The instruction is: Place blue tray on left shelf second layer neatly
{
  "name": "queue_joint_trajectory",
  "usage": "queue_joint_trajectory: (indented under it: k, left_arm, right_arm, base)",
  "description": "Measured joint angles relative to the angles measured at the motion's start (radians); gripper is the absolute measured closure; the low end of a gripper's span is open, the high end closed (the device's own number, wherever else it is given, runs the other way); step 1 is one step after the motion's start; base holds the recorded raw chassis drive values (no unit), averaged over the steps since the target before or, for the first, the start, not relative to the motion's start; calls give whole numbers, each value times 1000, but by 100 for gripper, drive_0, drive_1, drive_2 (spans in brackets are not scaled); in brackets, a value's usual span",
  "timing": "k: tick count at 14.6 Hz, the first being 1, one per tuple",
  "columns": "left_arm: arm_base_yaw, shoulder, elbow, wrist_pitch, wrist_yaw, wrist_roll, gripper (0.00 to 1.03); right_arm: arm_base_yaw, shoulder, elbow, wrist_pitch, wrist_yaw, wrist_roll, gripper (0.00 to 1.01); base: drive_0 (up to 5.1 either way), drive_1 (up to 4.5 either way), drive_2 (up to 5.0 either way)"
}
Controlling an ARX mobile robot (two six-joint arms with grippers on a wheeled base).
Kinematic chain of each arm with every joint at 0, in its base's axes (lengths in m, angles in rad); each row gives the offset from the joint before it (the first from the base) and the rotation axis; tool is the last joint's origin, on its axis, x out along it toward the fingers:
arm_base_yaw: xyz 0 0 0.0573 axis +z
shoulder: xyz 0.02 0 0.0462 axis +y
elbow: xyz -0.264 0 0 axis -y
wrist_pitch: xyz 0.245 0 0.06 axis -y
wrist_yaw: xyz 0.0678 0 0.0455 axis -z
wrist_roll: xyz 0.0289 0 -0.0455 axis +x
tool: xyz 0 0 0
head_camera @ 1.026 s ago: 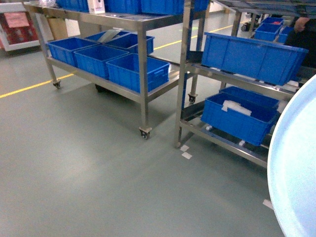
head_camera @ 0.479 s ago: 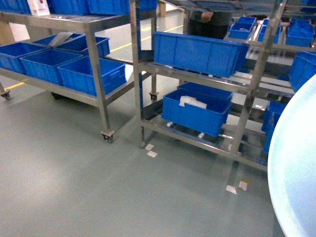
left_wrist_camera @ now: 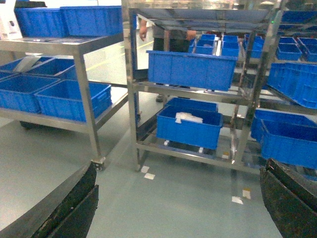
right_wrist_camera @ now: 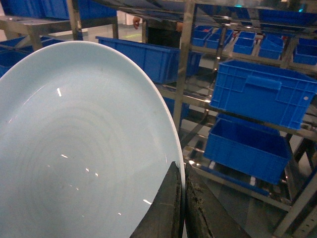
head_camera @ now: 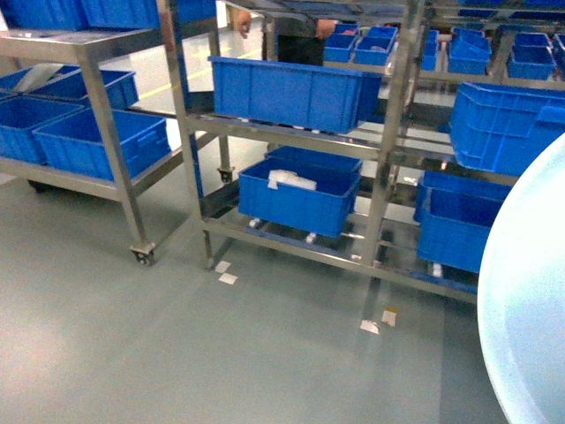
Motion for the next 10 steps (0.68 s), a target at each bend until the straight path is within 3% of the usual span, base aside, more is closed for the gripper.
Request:
queue_joint_trajectory:
  k: [10]
  left_arm:
    - [0,0,0,0,0,0,5]
  right_arm:
    - [0,0,0,0,0,0,99]
  base:
    - [-159,-159,-159]
